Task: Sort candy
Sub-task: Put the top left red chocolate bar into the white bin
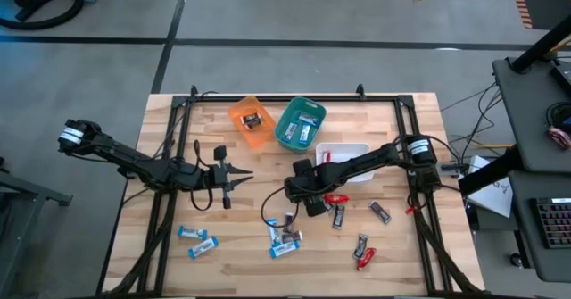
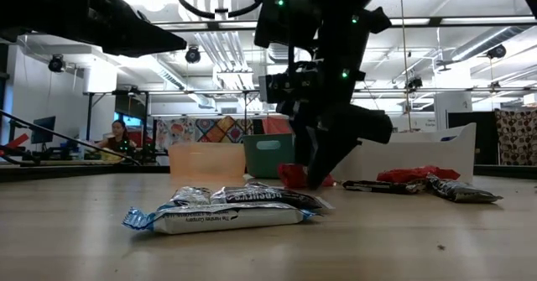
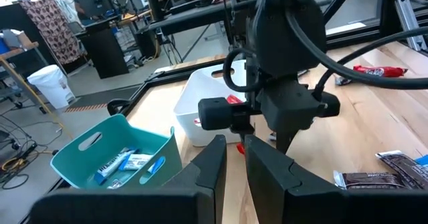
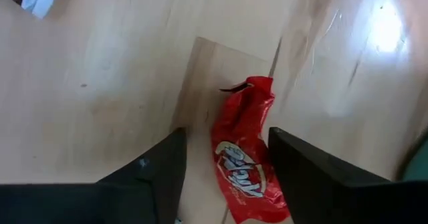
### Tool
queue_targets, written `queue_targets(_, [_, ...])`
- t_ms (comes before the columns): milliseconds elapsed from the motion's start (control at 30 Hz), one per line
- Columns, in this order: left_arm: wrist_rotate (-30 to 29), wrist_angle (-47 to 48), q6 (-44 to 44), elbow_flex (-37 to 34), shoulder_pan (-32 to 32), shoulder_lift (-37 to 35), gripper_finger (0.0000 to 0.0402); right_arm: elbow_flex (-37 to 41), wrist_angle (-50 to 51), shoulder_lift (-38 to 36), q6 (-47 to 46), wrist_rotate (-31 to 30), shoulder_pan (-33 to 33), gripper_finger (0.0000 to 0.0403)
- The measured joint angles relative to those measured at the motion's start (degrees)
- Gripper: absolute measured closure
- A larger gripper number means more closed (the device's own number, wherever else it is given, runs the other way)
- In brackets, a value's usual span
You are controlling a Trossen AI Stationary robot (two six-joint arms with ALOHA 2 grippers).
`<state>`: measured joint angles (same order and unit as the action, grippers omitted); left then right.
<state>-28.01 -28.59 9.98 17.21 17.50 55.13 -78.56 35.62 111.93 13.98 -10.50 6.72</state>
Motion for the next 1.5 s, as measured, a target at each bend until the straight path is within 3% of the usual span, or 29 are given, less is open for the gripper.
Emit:
queue_targets(333, [0.0, 0.0, 0.0, 0.0, 0.0, 0.0, 0.0361, -0.3, -0.2, 0.1, 0.2, 0.2, -0.1, 0.0338])
queue_targets(467, [0.0, -0.1, -0.1, 0.0, 0.0, 0.0, 0.0361, -2.3, -0.2, 0.1, 0.1, 1.5, -0.1, 0.0368])
queue_targets(633, [0.0, -0.1, -0.7, 0.0, 0.0, 0.0, 0.0361, -7.4, 2.2, -1.6, 0.1, 1.6, -0.1, 0.0366])
queue_targets(833, [0.0, -0.6, -2.0, 0.0, 0.0, 0.0, 0.0361, -9.6, 10.2, -8.5, -1.7, 1.7, -1.9, 0.0361])
queue_targets(1100, [0.0, -2.9, -4.0, 0.0, 0.0, -0.6, 0.0361, -7.8, 26.3, -19.9, -16.9, 1.6, -7.5, 0.0368])
queue_targets(1267, [0.0, -3.0, -5.1, 0.0, 0.0, -0.6, 0.0361, -1.2, 32.1, -26.2, -29.7, 1.5, -11.1, 0.0368])
queue_targets(1500, [0.0, -3.2, -6.0, 0.0, 0.0, -0.6, 0.0361, 14.3, 28.4, -34.1, -31.5, 1.9, -12.0, 0.0369])
